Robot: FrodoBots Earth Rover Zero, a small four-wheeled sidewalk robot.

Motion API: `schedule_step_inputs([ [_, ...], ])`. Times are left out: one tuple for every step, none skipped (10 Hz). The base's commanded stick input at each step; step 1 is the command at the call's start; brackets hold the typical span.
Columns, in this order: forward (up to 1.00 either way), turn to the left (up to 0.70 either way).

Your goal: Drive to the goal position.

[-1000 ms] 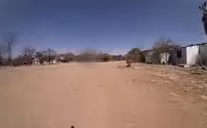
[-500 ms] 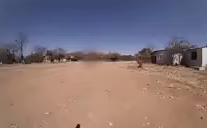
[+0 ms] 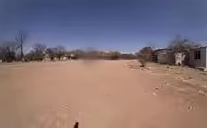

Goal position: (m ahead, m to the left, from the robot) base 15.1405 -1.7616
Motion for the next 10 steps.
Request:
schedule_step_inputs([
  [1.0, 0.0],
  [1.0, 0.0],
  [1.0, 0.0],
  [1.0, 0.0],
  [1.0, 0.0],
  [1.0, 0.0],
  [1.0, 0.0],
  [1.0, 0.0],
  [1.0, 0.0],
  [1.0, 0.0],
])
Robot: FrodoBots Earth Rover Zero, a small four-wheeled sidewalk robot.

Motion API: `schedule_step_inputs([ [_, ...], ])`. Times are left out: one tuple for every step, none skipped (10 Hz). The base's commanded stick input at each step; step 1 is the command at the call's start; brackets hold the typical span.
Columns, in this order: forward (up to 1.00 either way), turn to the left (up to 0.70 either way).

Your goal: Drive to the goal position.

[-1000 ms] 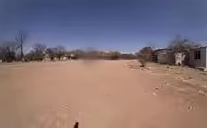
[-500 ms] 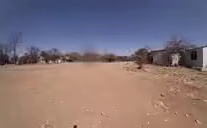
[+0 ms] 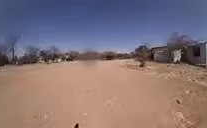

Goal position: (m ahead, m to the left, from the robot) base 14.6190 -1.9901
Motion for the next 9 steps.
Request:
schedule_step_inputs([
  [1.0, 0.0],
  [1.0, 0.0],
  [1.0, 0.0],
  [1.0, 0.0],
  [1.0, 0.0],
  [1.0, 0.0],
  [1.0, 0.0],
  [1.0, 0.0],
  [1.0, 0.0],
])
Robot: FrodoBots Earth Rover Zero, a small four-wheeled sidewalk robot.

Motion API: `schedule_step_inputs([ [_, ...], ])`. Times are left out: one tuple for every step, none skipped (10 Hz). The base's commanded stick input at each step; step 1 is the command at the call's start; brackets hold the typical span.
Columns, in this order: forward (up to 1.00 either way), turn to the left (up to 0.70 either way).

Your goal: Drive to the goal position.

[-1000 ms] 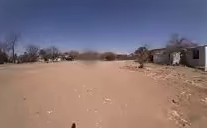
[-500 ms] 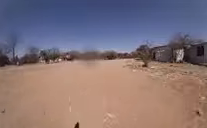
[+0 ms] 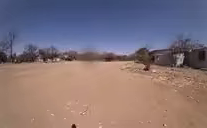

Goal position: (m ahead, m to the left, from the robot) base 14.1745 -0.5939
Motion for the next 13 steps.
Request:
schedule_step_inputs([
  [1.0, 0.0],
  [1.0, 0.0],
  [1.0, 0.0],
  [1.0, 0.0],
  [1.0, 0.0],
  [1.0, 0.0],
  [1.0, 0.0],
  [1.0, 0.0],
  [1.0, 0.0],
  [1.0, 0.0],
  [1.0, 0.0],
  [1.0, 0.0],
  [1.0, 0.0],
])
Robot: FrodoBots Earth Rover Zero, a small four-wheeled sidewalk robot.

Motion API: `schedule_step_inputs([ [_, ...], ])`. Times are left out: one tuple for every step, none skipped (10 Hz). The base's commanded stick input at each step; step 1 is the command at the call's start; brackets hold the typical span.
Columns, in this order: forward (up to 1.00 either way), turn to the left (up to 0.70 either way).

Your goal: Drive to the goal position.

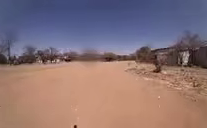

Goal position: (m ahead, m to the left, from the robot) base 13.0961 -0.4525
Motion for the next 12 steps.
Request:
schedule_step_inputs([
  [1.0, 0.0],
  [1.0, 0.0],
  [1.0, 0.0],
  [1.0, 0.0],
  [1.0, 0.0],
  [1.0, 0.0],
  [1.0, 0.0],
  [1.0, 0.0],
  [1.0, 0.0],
  [1.0, 0.0],
  [1.0, 0.0],
  [1.0, 0.0],
])
